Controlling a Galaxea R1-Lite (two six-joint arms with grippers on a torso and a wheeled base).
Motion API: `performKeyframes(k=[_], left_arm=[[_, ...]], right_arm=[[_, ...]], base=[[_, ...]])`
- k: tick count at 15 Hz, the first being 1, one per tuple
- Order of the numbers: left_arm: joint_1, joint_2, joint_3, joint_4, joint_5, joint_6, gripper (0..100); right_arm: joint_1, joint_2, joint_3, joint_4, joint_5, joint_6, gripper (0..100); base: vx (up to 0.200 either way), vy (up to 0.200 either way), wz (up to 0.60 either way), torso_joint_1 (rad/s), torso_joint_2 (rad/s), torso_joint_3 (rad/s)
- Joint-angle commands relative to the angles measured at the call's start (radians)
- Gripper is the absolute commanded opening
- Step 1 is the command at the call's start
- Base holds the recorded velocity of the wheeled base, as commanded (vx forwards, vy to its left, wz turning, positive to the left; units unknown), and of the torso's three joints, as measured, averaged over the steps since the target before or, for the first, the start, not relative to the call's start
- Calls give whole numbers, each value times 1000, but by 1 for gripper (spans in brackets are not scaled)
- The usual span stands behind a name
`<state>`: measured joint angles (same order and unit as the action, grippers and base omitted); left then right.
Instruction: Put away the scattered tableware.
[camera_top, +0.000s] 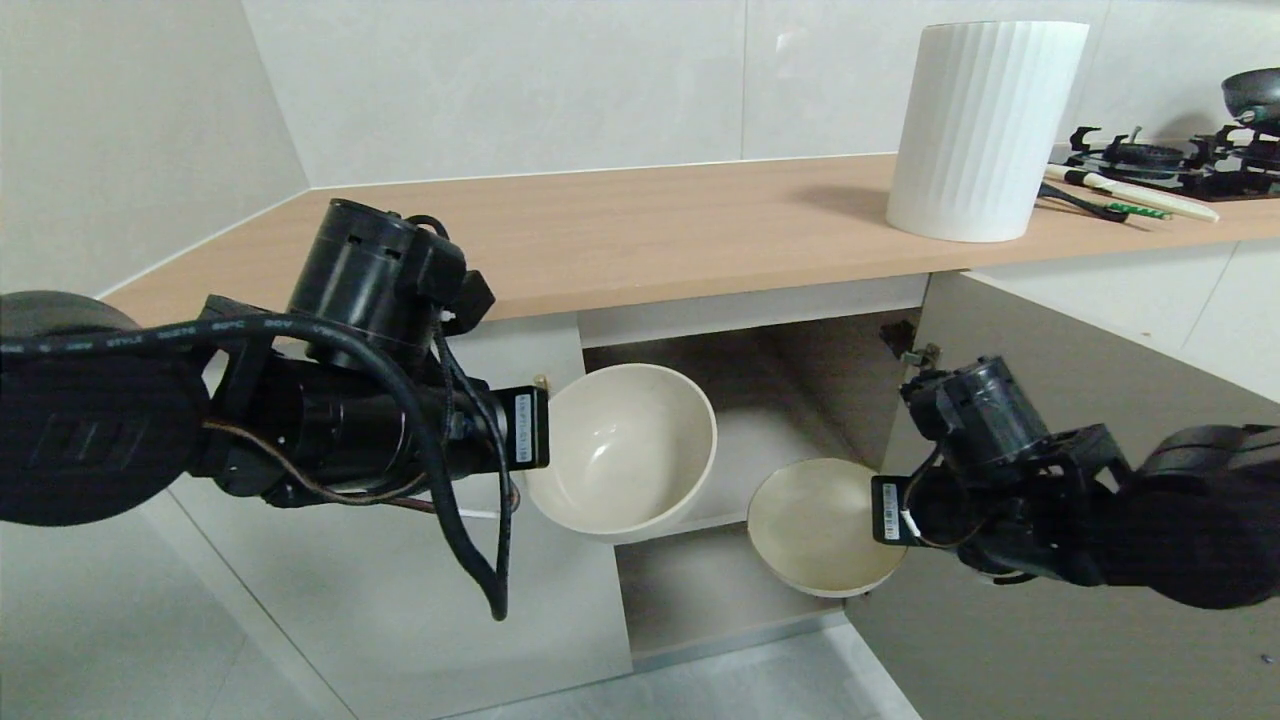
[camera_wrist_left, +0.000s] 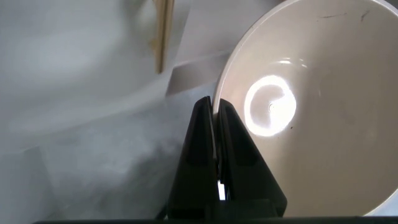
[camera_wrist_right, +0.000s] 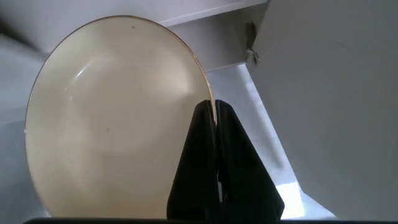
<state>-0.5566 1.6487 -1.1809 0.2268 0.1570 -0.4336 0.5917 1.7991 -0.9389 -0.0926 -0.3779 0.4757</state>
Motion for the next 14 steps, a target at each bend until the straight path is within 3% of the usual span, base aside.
performKeyframes(k=[1, 3, 8, 14], left_arm=[[4, -12, 1, 36, 1, 29, 0], [4, 3, 0, 65, 1, 52, 0], [4, 16, 0, 65, 1, 52, 0], [1, 16, 1, 63, 1, 52, 0]], right_arm=[[-73, 224, -115, -59, 4, 0, 0], [-122, 330, -245, -59, 4, 0, 0], [-165, 563, -535, -56, 2, -16, 0], [-167, 709, -705, -58, -1, -46, 0]], base=[[0, 0, 0, 0, 0, 0], [0, 0, 0, 0, 0, 0], [0, 0, 0, 0, 0, 0], [0, 0, 0, 0, 0, 0]])
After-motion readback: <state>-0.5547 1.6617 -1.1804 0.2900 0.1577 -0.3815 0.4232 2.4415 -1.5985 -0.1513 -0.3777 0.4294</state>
